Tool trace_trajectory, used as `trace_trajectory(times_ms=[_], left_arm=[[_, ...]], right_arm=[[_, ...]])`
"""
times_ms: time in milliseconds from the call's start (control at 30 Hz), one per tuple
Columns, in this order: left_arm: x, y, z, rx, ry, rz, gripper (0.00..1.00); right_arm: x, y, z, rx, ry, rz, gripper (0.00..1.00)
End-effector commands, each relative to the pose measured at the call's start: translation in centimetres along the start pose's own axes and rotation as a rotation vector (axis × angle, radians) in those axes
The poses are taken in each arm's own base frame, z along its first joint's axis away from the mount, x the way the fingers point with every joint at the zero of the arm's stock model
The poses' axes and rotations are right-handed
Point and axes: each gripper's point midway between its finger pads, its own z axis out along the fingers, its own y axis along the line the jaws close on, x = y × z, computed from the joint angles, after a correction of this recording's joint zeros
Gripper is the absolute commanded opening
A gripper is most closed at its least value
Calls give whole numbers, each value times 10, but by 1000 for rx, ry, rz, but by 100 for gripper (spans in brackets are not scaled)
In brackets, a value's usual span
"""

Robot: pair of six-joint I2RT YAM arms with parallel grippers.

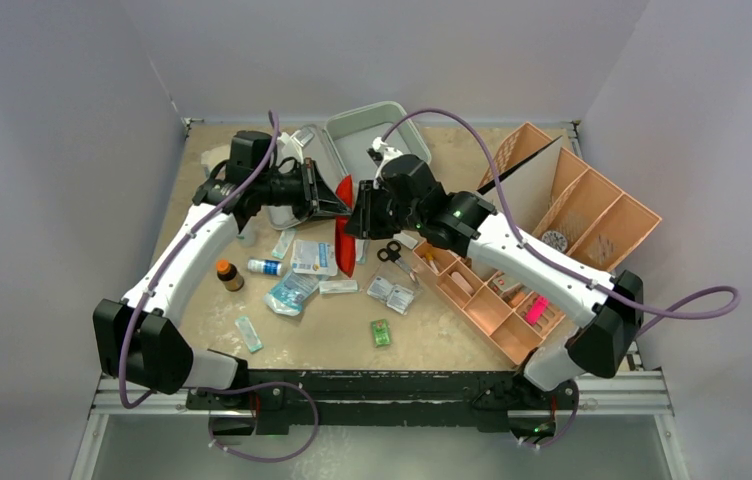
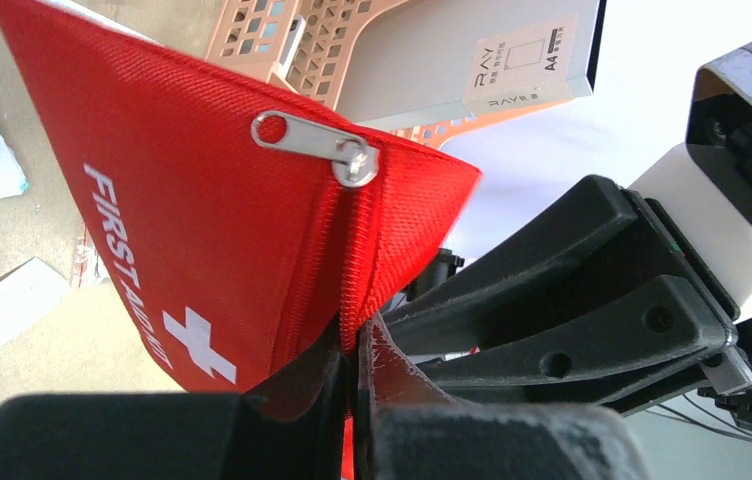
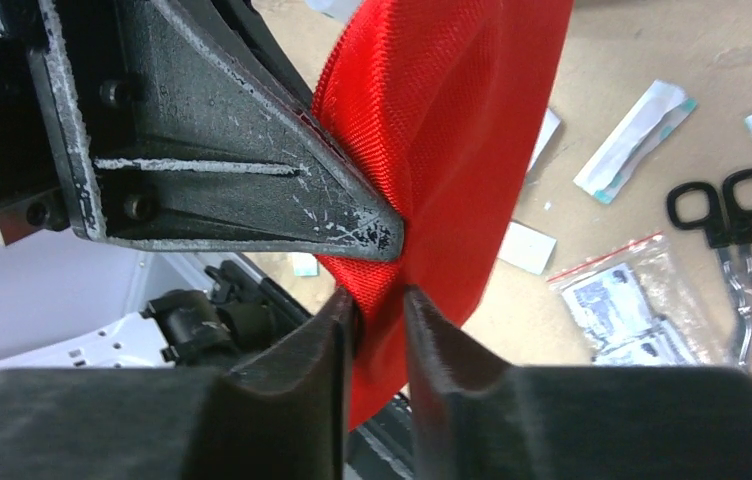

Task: Organize the medicine kit
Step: Pick up the medicine pouch from the center of the board.

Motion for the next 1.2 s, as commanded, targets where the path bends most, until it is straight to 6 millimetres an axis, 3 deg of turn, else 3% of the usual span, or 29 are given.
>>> trace_trajectory(times_ms=[0, 133, 300, 400, 567, 767, 1000, 1167], left_arm=[[1, -11, -4, 20, -10, 25, 0], [1, -14, -6, 26, -10, 30, 0], [1, -13, -11, -19, 1, 78, 31], [0, -11, -17, -67, -7, 128, 39], [9, -1, -24, -119, 10, 156, 45], [24, 14, -17, -97, 61, 156, 50], [28, 8, -7, -26, 93, 155, 53], [38, 27, 9, -92, 138, 139, 54]], right_arm=[[-11, 3, -4, 6, -33, -7, 19], [-8, 2, -4, 6, -29, -12, 0], [4, -8, -16, 18, -14, -24, 0], [1, -12, -33, 23, -57, -53, 0], [10, -17, -47, 27, -41, -82, 0], [15, -20, -54, 14, -56, -74, 0], [16, -21, -48, 9, -57, -74, 0], [14, -20, -46, -1, -71, -56, 0]])
